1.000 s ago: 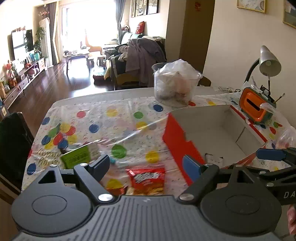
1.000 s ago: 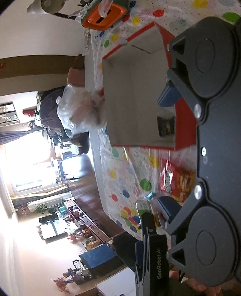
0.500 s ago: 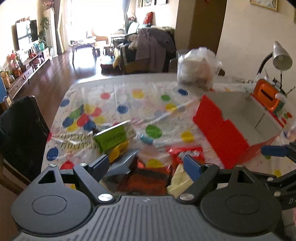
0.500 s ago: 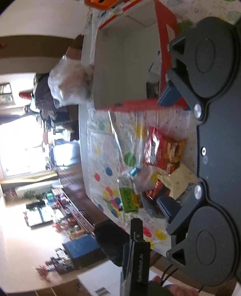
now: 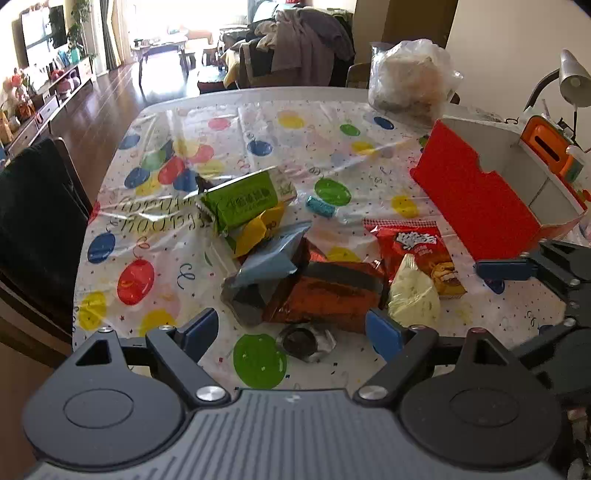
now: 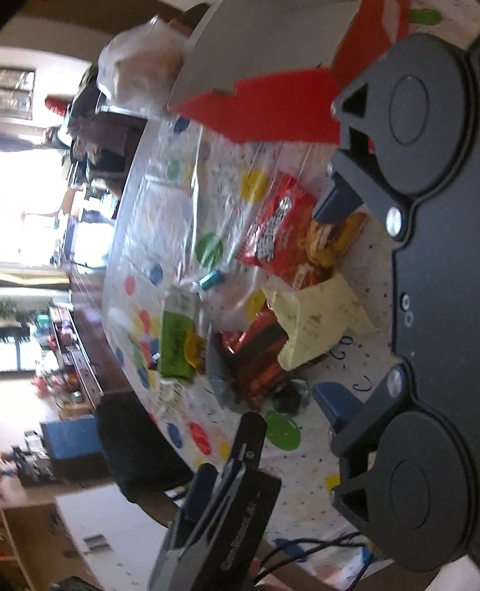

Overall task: Organize snacks
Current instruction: 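Grasp the blue-grey packet with the left tool while the right tool grasps the pale yellow packet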

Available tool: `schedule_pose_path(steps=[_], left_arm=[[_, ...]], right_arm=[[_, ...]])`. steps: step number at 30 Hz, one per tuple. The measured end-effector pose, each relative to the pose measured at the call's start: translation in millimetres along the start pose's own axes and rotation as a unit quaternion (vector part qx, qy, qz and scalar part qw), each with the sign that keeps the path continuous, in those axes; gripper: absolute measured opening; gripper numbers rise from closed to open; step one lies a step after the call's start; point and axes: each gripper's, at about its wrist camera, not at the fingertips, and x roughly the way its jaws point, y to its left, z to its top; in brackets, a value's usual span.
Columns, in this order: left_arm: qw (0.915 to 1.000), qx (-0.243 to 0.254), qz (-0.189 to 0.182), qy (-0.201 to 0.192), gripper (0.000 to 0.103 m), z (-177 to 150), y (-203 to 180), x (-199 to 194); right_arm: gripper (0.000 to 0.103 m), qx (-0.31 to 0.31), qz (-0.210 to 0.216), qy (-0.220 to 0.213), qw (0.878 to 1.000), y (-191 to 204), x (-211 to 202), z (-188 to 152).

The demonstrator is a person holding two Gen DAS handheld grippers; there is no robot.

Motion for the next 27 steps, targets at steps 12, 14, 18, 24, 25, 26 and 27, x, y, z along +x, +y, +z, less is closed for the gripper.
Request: schedule_pose_path(steps=[12,14,18,24,25,26,27], left_arm=[[0.9971,-0.023,-0.051,0.052,0.087,37.1,23.9,35.1],[0.9934,-0.044,-0.078,0.072,0.087,46.4,34.8,46.6],[0.9831,-0.105,-0.107,0.105,0.087,63.4,58.5,71.0],[0.9633,-0.174,-0.135,0.153,0.087,72.2,81.9,106.6],[0.9618,-0.181,-0.133,0.157,0.086,71.9,83.5,110.5],[0.9625,-0.182,-0.131,0.154,0.086,72.3,84.3,111.5],[0.9617,-0.183,-0.134,0.155,0.086,72.8,84.3,113.6]], right_arm=[[0.057,-0.042,0.033,0.021,0.998,4.6,29.0,5.8],[0.055,-0.048,0.036,0.022,0.998,6.0,30.4,5.8],[0.051,-0.049,0.043,0.024,0.998,7.1,31.1,5.4],[0.049,-0.041,0.048,0.027,0.998,4.4,33.0,6.5],[0.048,-0.041,0.048,0.027,0.998,4.4,33.1,6.5],[0.048,-0.040,0.049,0.028,0.998,4.2,33.2,6.6],[0.048,-0.039,0.050,0.028,0.998,2.5,34.6,7.0]])
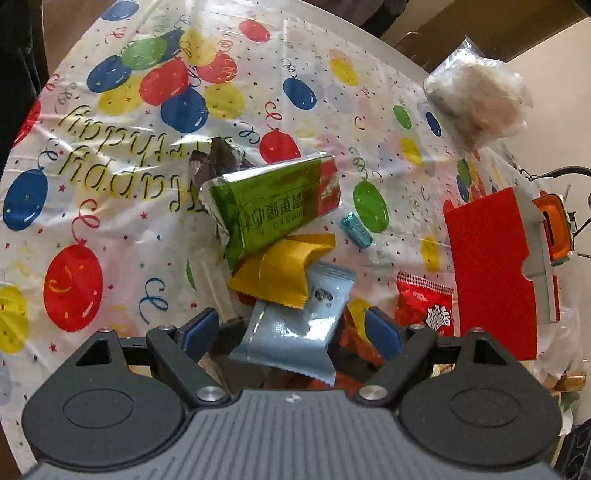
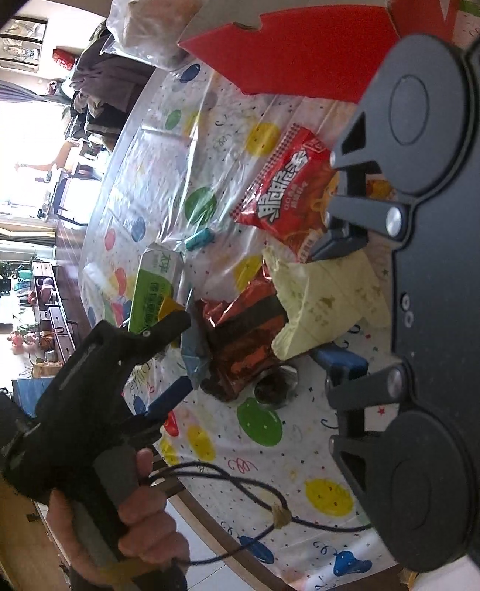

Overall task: Organize snacks
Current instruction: 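Grasp the blue-grey packet with the left tool while the right tool grasps the pale yellow packet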

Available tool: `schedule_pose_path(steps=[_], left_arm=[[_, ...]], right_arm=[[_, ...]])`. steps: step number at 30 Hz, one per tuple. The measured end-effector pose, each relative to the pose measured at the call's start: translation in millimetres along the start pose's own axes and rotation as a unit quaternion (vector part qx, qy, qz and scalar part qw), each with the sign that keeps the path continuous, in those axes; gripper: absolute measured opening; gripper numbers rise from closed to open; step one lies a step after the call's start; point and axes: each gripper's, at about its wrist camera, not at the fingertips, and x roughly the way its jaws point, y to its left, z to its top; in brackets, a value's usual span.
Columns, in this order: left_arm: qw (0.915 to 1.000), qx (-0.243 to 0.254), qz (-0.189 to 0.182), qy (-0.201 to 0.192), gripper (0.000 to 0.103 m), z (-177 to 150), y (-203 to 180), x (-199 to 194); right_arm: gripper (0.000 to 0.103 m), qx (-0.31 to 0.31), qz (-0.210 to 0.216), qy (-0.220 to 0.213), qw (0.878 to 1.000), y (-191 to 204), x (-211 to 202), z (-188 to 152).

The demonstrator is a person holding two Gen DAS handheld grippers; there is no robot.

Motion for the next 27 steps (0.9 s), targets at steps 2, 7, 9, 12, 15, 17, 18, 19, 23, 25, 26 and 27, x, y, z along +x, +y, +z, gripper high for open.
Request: schedule_pose_path(steps=[2,7,9,12,15,17,18,19,23,25,26,27], left_arm=[[1.0000,-0.001,-0.003,0.000,0.086,1.7,0.1,1.5],[0.9996,0.027,0.013,-0.001,0.074,-1.0,-10.1,2.7],[0.9989,0.042,0.022,-0.003,0.065,-3.5,-14.5,2.5],[0.9980,0.052,0.035,-0.005,0.049,-6.5,-17.8,2.2],[0.9974,0.056,0.043,-0.015,0.045,-11.1,-18.2,-0.7],[0.9973,0.053,0.046,-0.023,0.045,-14.9,-18.5,-2.6],[0.9972,0.051,0.047,-0.027,0.044,-16.7,-18.8,-3.8],[0.9971,0.050,0.049,-0.031,0.043,-19.0,-19.6,-5.7],[0.9968,0.048,0.050,-0.040,0.037,-28.0,-22.5,-13.4],[0.9965,0.047,0.053,-0.044,0.035,-33.1,-23.3,-16.4],[0.9966,0.047,0.051,-0.046,0.028,-36.0,-23.3,-18.2],[0.9967,0.045,0.047,-0.050,0.027,-38.7,-23.2,-20.8]], right_arm=[[0.047,0.005,0.001,0.000,1.000,-1.2,0.2,0.2],[0.046,0.006,-0.003,-0.002,1.000,0.8,0.6,-0.4],[0.044,0.006,-0.004,-0.002,1.000,1.8,0.4,-0.4],[0.040,0.004,-0.007,-0.003,1.000,3.3,-1.1,-0.8],[0.036,0.008,-0.007,-0.005,1.000,3.4,-3.6,-1.8],[0.035,0.013,-0.011,-0.009,1.000,3.3,-5.9,-2.9],[0.034,0.017,-0.013,-0.010,1.000,2.9,-7.7,-3.7],[0.033,0.021,-0.014,-0.011,1.000,2.3,-9.3,-4.4],[0.031,0.041,-0.014,-0.018,0.999,-1.8,-18.5,-8.6],[0.030,0.049,-0.017,-0.024,0.998,-4.1,-25.3,-11.7],[0.030,0.054,-0.017,-0.027,0.998,-5.9,-28.8,-13.6],[0.030,0.058,-0.017,-0.028,0.998,-7.3,-31.4,-14.6]])
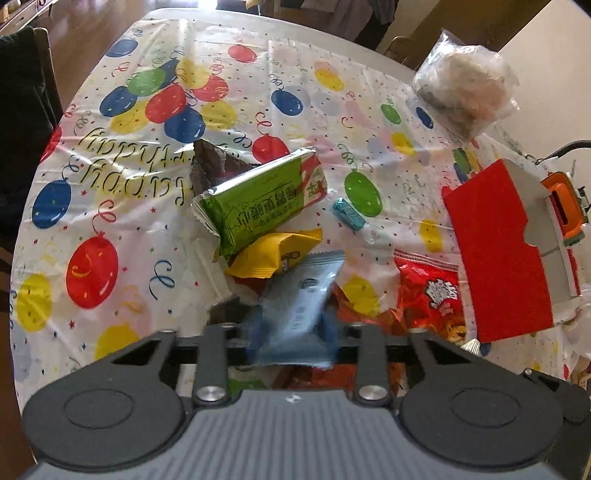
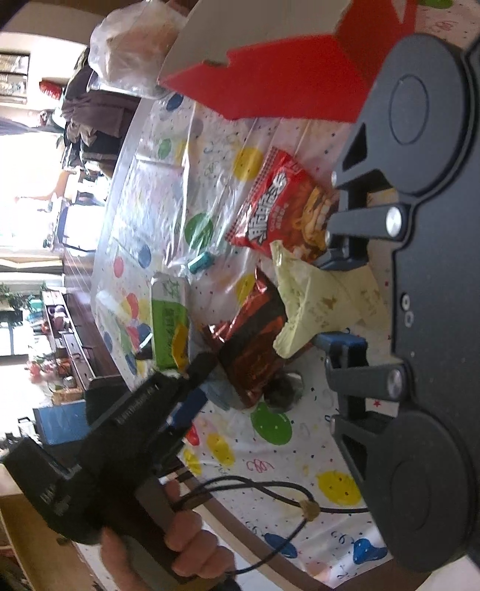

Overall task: Organize snacks
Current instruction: 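Grasp the blue-grey packet with the left tool while the right tool grasps the pale yellow packet, then carry both packets into the red box and open both tools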

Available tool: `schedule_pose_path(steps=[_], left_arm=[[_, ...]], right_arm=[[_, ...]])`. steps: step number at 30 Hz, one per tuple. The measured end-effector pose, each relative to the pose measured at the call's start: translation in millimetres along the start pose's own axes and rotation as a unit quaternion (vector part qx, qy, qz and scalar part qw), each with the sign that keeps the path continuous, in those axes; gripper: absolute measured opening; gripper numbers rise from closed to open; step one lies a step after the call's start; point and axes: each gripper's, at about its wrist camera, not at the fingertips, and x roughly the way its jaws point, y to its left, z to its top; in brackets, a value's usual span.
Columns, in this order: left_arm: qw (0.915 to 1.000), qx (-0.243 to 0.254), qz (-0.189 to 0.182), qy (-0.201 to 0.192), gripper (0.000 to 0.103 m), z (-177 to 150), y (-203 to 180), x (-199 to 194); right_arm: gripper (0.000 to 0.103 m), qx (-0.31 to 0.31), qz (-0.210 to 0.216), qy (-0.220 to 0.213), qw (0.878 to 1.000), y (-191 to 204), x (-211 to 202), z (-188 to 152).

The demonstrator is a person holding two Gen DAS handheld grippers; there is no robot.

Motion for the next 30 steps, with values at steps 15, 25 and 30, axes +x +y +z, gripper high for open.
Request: schedule_pose_path(steps=[15,25,30], left_arm=[[0.9980,-0.058,-0.013,-0.023,0.016,-20.4,12.8,-25.2],[0.9964,-0.072,-0.020,-0.039,0.014,-27.4,7.7,-52.4],[0.9966,-0.059,-0.028,-0.049,0.014,-28.1,-11.5,-65.9]], right_arm=[[0.030,0.077,-0.006,-0.045,0.996,-27.6,-59.4,-8.1],[0.030,0.117,-0.025,-0.078,0.990,-48.2,-92.9,-3.0],[0.030,0.129,-0.035,-0.091,0.987,-64.2,-107.1,-0.3]])
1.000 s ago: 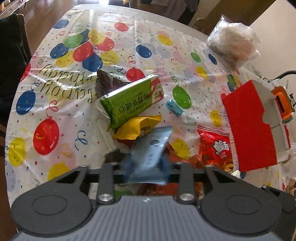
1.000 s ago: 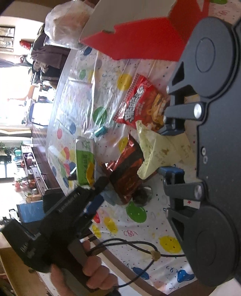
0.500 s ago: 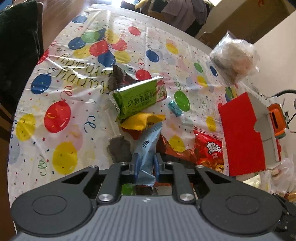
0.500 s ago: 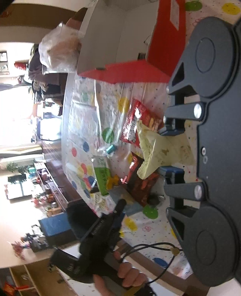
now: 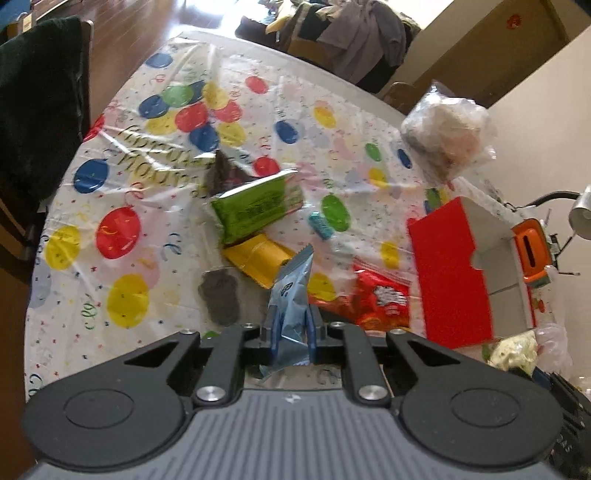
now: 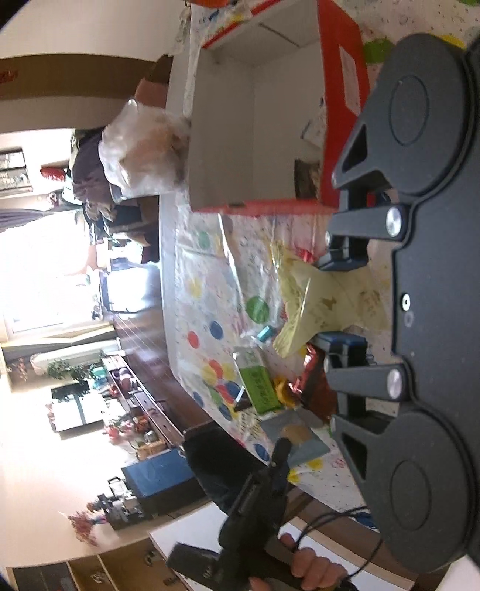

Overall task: Organize snacks
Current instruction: 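Carry both packets into the red box and open both tools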

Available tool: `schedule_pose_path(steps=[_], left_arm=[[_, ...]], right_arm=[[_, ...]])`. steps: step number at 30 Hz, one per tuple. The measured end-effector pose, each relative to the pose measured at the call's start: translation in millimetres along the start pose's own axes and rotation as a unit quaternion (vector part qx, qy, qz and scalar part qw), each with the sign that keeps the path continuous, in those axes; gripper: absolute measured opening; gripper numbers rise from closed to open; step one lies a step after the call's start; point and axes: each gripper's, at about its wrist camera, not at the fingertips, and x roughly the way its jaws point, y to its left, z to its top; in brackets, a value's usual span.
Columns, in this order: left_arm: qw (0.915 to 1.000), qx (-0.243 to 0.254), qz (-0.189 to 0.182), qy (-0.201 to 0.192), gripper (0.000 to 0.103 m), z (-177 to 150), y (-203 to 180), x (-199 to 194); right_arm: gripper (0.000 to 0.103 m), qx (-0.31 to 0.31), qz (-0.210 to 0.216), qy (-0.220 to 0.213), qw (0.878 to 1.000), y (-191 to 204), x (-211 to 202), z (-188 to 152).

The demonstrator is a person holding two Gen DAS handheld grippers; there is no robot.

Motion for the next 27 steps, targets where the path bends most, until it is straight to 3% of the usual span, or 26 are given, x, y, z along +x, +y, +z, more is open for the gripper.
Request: schedule_pose_path(steps=[8,15,27], left_arm=[[0.9996,0.018,-0.017,-0.013,0.014,1.2,-37.0,-13.7],[0.9970,0.054,-0.044,-0.033,0.014,13.0,-96.4,-22.1],[0.9905,0.112,-0.071,-0.037,0.014,24.9,-212.5,15.8]], right_arm=[[0.030,0.020,-0.009,-0.014,1.000,-28.8,-10.5,11.5],[0.030,0.026,-0.029,-0.030,0.999,-66.3,-23.5,32.3],[0.030,0.045,-0.061,-0.017,0.997,-155.5,-17.9,57.6]])
